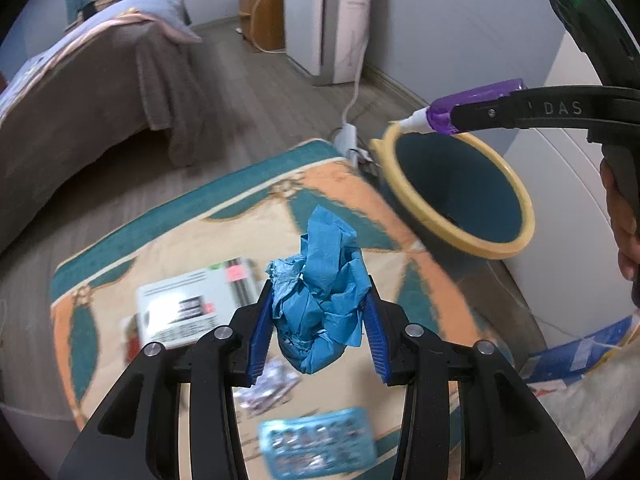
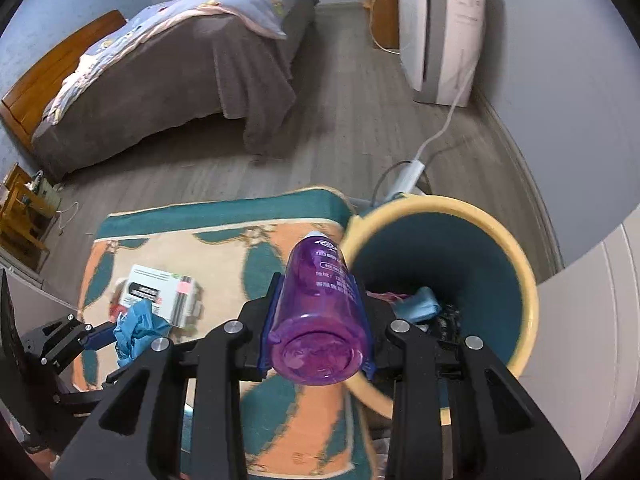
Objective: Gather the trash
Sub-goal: 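Carry the bottle and gloves to the bin and release both inside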
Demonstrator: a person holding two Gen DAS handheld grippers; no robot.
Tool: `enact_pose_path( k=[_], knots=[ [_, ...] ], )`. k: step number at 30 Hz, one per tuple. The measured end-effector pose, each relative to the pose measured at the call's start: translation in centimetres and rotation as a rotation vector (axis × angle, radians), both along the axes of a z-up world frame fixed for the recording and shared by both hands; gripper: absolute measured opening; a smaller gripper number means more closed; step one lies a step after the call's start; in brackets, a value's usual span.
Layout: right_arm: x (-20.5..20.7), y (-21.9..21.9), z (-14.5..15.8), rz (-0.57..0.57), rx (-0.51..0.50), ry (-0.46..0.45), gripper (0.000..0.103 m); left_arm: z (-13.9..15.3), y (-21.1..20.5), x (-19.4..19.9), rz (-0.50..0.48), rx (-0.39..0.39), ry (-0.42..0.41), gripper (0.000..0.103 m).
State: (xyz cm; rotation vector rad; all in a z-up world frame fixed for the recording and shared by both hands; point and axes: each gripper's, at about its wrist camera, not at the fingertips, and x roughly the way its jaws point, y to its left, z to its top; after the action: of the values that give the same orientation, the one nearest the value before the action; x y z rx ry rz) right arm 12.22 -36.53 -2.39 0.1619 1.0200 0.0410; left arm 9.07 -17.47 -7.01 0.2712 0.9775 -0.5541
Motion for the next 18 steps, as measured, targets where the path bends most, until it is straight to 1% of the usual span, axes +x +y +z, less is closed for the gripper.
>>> enact_pose_path(
  k=[5, 7, 9, 13, 16, 18],
  knots=[
    [-0.5, -3.6, -1.1, -0.042, -0.087, 0.014, 0.032, 0.0, -4.0, -0.3, -0.047, -0.034, 0.023, 0.043],
    [-0.5, -5.1, -1.7, -0.071, -0.087, 0.029, 0.032, -0.2, -5.8, -0.1, -0.062, -0.059, 0.047, 0.043],
    [-0.6, -7.0, -2.5, -0.114, -0.056, 0.055, 0.032, -0.7, -8.3, 0.3, -0.089, -0.062, 0.072, 0.043],
    [-0.6, -10.1, -4.5, -0.192, 0.023, 0.107, 0.032, -1.6, -12.2, 0.9, -0.147, -0.024, 0.084, 0.044],
    [-0.6, -11.2, -5.1, -0.228, 0.05, 0.118, 0.032, -2.1, -14.6, 1.6, -0.176, 0.021, 0.059, 0.045],
    [-0.5, -11.7, -5.3, -0.244, 0.065, 0.117, 0.032, -2.1, -15.3, 2.0, -0.175, 0.034, 0.032, 0.052]
  ],
)
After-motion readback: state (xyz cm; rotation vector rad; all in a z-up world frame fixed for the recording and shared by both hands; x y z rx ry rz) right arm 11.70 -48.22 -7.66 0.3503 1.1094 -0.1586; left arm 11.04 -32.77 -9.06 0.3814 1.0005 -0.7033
